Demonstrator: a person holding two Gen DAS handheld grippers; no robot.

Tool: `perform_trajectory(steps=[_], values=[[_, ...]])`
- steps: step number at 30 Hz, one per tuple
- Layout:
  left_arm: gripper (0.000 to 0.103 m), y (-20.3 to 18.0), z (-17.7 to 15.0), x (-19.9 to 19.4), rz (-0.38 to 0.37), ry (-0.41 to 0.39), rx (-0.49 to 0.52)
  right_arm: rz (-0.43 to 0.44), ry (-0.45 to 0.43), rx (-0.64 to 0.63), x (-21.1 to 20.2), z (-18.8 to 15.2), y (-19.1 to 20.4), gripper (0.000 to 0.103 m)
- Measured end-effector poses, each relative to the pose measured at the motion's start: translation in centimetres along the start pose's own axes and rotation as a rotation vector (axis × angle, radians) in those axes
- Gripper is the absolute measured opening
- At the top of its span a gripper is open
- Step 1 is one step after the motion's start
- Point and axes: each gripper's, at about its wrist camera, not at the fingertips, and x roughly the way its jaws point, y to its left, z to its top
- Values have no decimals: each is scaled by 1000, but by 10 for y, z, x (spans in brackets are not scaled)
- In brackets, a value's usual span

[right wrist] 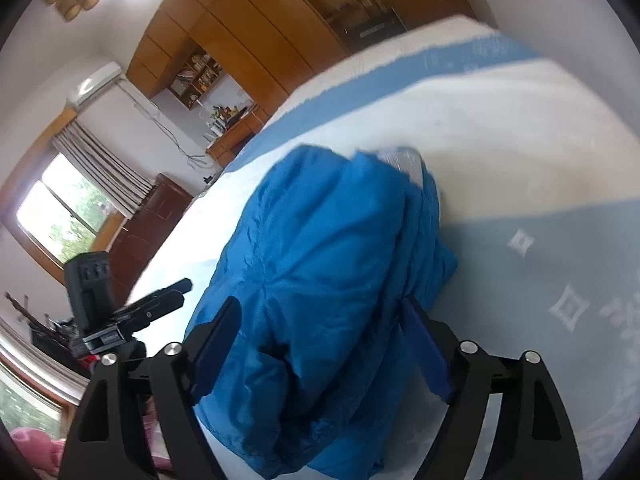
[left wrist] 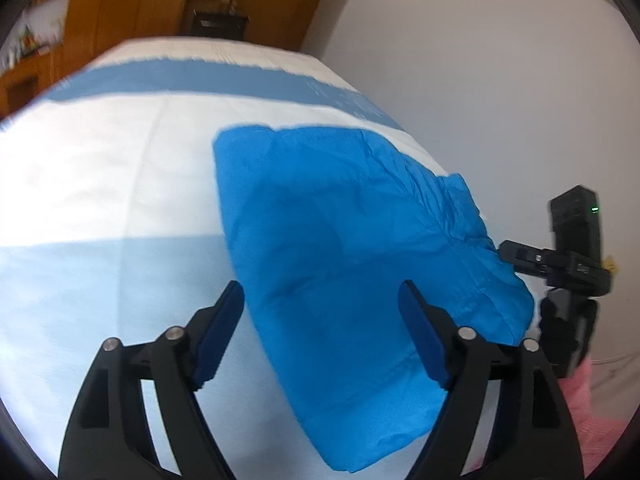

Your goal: Fold large clothes

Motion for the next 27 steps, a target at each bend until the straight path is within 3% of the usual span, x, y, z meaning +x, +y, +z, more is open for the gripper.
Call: perform_trajectory(steps=[7, 13, 18, 27], values=[[88, 16, 0, 33, -102, 95, -74, 99, 60, 110, 17, -2, -29, 96], [95, 15, 2, 47, -124, 112, -63, 162, 117, 171, 40, 1, -47, 100], [100, 18, 3, 60, -160, 133, -66, 166, 126, 136, 49, 5, -46, 100], [101, 25, 1, 81, -241, 157, -113, 152, 124, 58, 65, 10, -35, 100]])
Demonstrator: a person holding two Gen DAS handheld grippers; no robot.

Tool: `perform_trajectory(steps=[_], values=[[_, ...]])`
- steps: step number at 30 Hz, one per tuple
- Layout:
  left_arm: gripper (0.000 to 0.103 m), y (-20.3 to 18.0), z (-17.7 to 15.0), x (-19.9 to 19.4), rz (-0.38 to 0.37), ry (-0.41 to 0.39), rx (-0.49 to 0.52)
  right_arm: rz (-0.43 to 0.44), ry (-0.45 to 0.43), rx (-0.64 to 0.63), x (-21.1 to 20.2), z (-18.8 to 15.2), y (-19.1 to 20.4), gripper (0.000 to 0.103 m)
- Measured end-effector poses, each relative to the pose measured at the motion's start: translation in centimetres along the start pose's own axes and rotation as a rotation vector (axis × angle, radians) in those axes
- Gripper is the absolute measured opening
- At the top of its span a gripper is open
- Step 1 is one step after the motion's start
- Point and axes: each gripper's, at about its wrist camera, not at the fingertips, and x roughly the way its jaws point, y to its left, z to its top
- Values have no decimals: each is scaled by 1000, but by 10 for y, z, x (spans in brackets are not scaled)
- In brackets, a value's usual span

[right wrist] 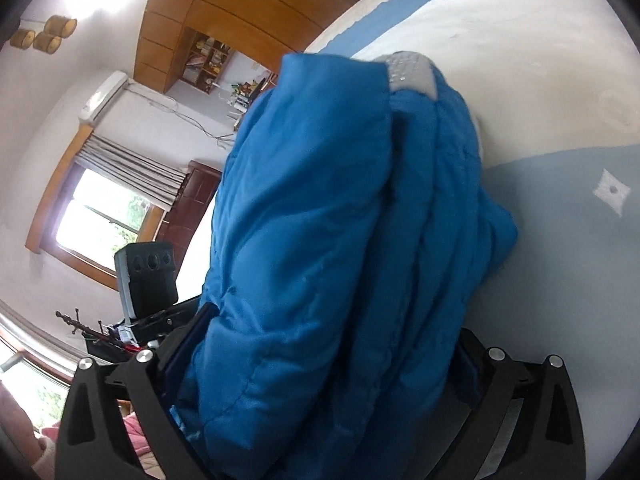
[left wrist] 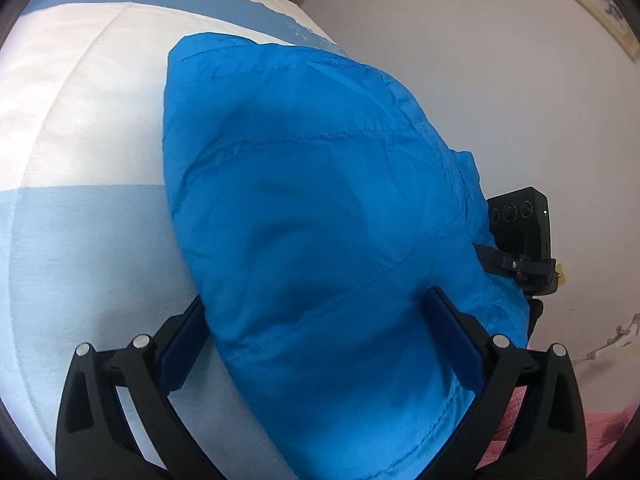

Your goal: Fold large clothes

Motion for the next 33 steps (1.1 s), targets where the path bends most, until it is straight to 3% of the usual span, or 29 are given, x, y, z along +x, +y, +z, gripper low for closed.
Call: perform_trajectory(steps=[2, 6, 12, 16, 24, 33], values=[[100, -3, -1, 1, 7, -8, 6, 11, -5, -18, 2, 0, 3, 95], [83, -15, -5, -5, 41, -51, 52, 41, -28, -21, -2, -2, 1, 76], [73, -30, -7, -12, 73, -89, 90, 52, -51, -56, -7, -3, 7, 65], [69, -47, -2, -18, 105, -135, 135, 47, -70, -100, -8, 4, 21, 62], [68, -45, 20, -45, 144, -215, 152, 33, -84, -232, -2, 31, 49, 61], [68, -6, 68, -69, 219, -298, 101, 68, -22, -310, 51, 103, 72, 61]])
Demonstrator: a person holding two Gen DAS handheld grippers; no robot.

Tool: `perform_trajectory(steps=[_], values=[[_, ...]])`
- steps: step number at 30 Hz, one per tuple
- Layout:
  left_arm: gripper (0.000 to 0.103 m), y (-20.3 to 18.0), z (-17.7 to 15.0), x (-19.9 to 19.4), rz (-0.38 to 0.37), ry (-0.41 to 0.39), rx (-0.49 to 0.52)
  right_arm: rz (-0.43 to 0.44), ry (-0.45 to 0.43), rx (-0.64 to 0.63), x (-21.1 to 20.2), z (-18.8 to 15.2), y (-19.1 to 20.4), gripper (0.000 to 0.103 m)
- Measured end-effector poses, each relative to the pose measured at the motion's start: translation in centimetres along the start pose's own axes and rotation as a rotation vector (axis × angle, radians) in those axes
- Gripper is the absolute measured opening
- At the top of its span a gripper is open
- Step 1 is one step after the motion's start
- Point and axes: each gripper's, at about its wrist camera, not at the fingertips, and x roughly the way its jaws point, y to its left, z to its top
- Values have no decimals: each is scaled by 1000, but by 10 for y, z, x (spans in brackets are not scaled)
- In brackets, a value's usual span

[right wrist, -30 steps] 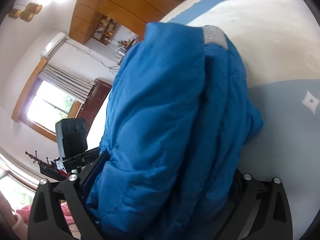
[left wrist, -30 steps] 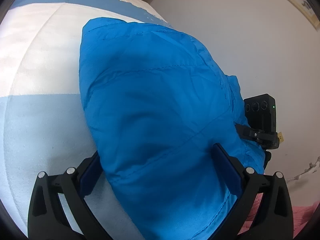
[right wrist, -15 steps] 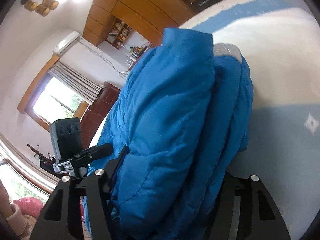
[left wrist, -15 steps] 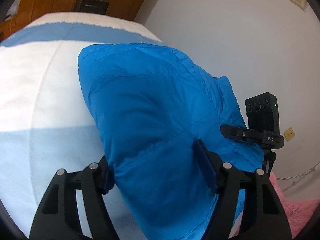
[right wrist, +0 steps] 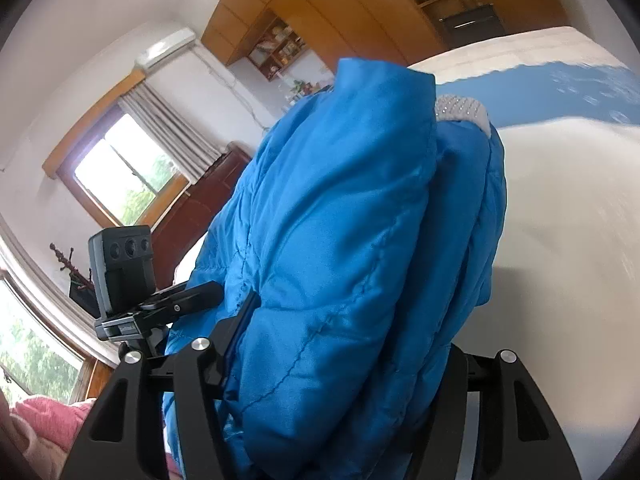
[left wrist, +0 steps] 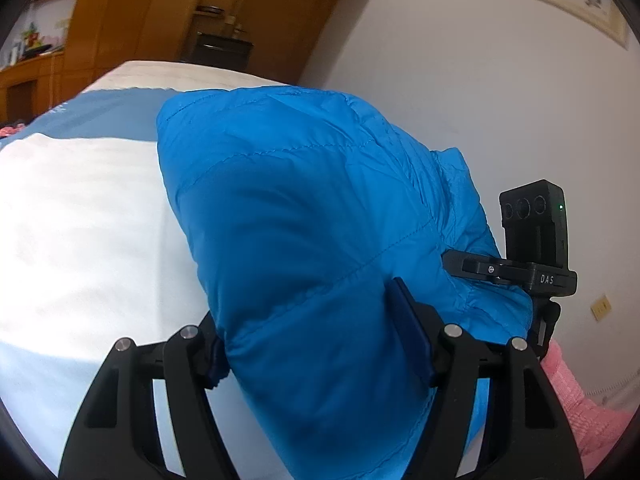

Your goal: Fold large clothes

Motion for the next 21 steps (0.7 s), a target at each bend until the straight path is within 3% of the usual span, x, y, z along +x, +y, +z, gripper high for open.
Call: perform_trajectory(steps=[6, 10, 15, 21], values=[[68, 48, 27, -3, 58, -36, -55, 54, 38, -3, 61, 51, -16, 61], [68, 81, 37, 8, 75, -32, -95, 72, 68, 17, 91, 62, -36, 61], [68, 117, 29, 31, 76, 14, -170, 58, 130, 79, 125, 61, -60, 61], [74, 123, 24, 37, 87, 19, -146, 93, 123, 144, 129, 49, -78, 67]])
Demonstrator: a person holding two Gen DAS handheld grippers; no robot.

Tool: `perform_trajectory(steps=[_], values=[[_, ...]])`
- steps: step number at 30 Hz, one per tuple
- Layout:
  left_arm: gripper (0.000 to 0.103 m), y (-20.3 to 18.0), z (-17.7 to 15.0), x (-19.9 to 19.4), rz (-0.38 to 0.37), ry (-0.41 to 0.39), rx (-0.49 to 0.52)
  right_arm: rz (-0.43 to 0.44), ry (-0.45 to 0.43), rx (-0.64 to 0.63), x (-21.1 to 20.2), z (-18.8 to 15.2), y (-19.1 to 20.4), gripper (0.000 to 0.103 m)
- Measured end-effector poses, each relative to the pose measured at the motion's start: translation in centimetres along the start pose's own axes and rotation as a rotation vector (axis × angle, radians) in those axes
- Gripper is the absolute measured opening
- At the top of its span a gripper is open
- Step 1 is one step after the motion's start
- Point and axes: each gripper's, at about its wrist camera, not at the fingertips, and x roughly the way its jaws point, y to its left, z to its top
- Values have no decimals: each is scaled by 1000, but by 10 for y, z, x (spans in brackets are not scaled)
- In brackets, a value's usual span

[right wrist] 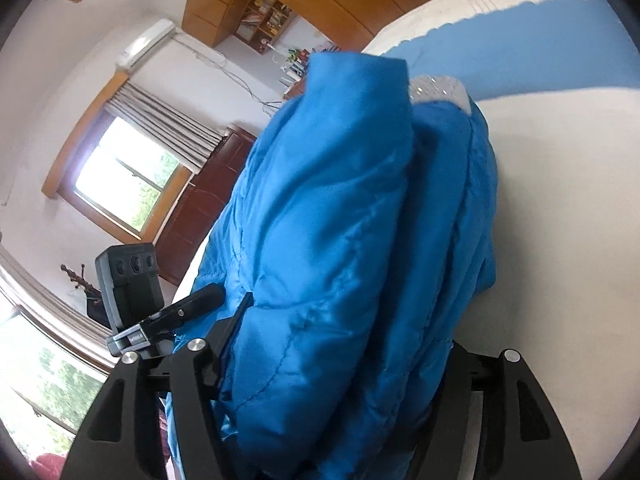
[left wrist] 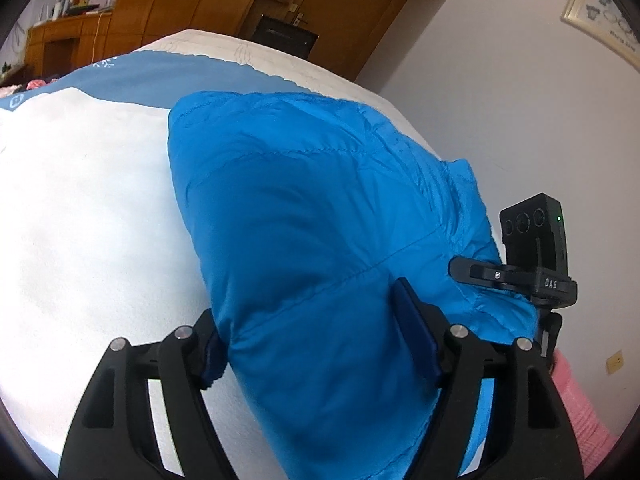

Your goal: Fold large clothes

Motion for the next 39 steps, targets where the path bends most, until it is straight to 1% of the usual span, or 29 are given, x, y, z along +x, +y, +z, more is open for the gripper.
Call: perform_trajectory(steps=[1, 3, 6, 10, 12, 14, 15, 17, 19, 21, 26, 30, 31, 32, 33, 36, 39], values=[[76, 2, -2, 1, -3, 0, -8, 1, 0, 6, 1, 4, -2, 68], [78, 4, 13, 13, -11, -1, -24, -9, -2, 10, 0, 1, -5, 73], [80, 8, 11, 14, -13, -2, -23, -16, -6, 7, 9, -2, -5, 77], [84, 12, 16, 24, -5, -10, -33, -22, -13, 8, 4, -3, -6, 78], [85, 10, 17, 23, 13, -9, -33, -37, -12, 15, -6, -4, -3, 81], [85, 7, 15, 17, 37, -11, -37, -55, -15, 16, -8, -7, 11, 83], [85, 5, 14, 14, 48, -12, -41, -65, -19, 12, -5, -2, 18, 84], [85, 1, 11, 5, 75, -16, -42, -97, -37, 6, -17, -8, 25, 84], [87, -4, 7, -6, 119, -25, -38, -136, -51, -6, -28, -15, 33, 85], [88, -9, 2, -19, 143, -43, -32, -192, -67, -31, -43, -26, 44, 86], [91, -34, -18, -49, 273, -65, 23, -264, -92, -44, -69, -54, 65, 86], [92, -52, -38, -74, 345, -88, 34, -324, -109, -81, -85, -78, 93, 91], [92, -53, -42, -79, 345, -95, 27, -341, -113, -102, -88, -87, 104, 93], [92, -56, -47, -85, 338, -105, 13, -360, -117, -120, -90, -93, 112, 97], [95, -58, -50, -90, 343, -107, -1, -397, -127, -149, -92, -102, 125, 99], [95, -69, -58, -97, 346, -93, 3, -472, -140, -201, -92, -113, 152, 99], [95, -79, -67, -106, 355, -116, 17, -554, -165, -234, -94, -126, 172, 99]])
